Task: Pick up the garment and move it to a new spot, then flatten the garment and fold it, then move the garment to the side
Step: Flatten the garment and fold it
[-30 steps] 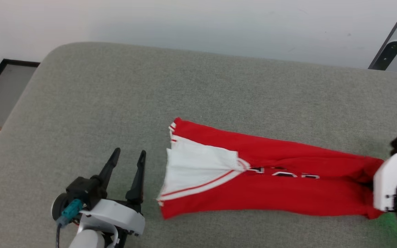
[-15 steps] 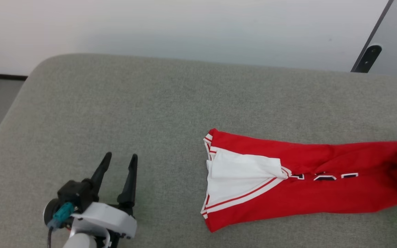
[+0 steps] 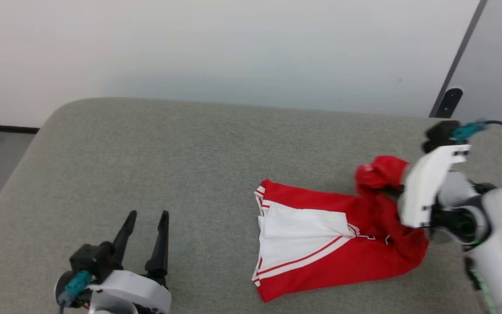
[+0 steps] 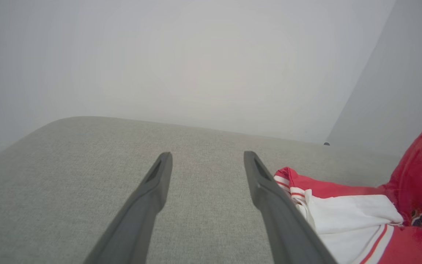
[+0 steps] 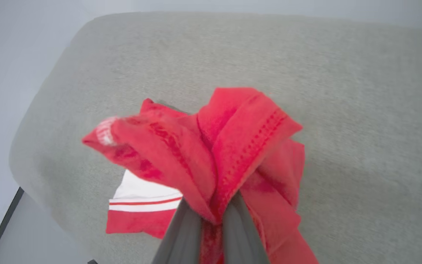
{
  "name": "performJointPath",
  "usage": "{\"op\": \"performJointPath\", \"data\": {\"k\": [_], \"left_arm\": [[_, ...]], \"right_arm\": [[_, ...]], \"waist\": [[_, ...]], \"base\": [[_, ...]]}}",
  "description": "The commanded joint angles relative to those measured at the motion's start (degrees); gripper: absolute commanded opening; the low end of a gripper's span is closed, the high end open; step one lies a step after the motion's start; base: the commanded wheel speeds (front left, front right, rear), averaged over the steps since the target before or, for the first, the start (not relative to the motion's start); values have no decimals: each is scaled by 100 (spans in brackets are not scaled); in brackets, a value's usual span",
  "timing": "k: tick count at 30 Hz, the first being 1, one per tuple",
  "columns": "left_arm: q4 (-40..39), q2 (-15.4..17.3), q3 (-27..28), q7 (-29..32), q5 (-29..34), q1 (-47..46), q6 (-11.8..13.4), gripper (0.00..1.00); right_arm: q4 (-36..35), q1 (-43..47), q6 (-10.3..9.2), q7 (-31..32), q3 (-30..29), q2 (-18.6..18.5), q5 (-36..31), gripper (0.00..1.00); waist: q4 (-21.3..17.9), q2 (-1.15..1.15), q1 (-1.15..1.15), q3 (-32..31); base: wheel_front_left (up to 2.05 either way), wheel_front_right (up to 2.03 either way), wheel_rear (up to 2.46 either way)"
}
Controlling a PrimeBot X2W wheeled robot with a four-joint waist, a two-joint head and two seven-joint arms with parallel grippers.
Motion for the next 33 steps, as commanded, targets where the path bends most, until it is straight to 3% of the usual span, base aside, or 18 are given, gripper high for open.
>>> {"op": "performJointPath", "data": {"k": [1,6,11,18,27,28,30,31,33], "left_arm": [[17,-10,-11,2,-23,3,-12,100],[98,-29,-201,2,-76,-160,-12,100],[189,-76,-364,2,-137,-320,-13,100],[277,-130,-479,2,-240,-481,-13,100],[388,-149,-617,2,-325,-550,-13,100],[401,-145,-630,2,-348,-557,-13,100],[423,-114,-635,2,-368,-544,-13,100],[433,-101,-633,2,-387,-539,-13,100],[444,-70,-631,2,-409,-517,-13,100]], "right_arm": [[-43,75,-7,19,-15,83,-69,0],[-194,139,-7,304,-12,768,-565,0],[-25,88,-7,386,85,1161,-1076,0],[634,-35,-7,379,414,1355,-1624,0],[1656,-316,-7,71,1046,1386,-1633,0],[1756,-341,-7,39,1075,1385,-1558,6],[1892,-443,-7,-79,1182,1392,-1518,43],[1953,-504,-7,-147,1239,1391,-1510,99],[2049,-559,-7,-234,1311,1387,-1349,100]], "waist": [[92,0,0,-41],[334,0,0,-24],[594,0,0,43],[854,0,0,148],[989,0,0,163],[992,0,0,154],[982,0,0,132],[973,0,0,116],[939,0,0,72]], "base": [[0,0,0],[0,0,0],[0,0,0],[0,0,0],[0,0,0],[0,0,0],[0,0,0],[0,0,0],[0,0,0]]}}
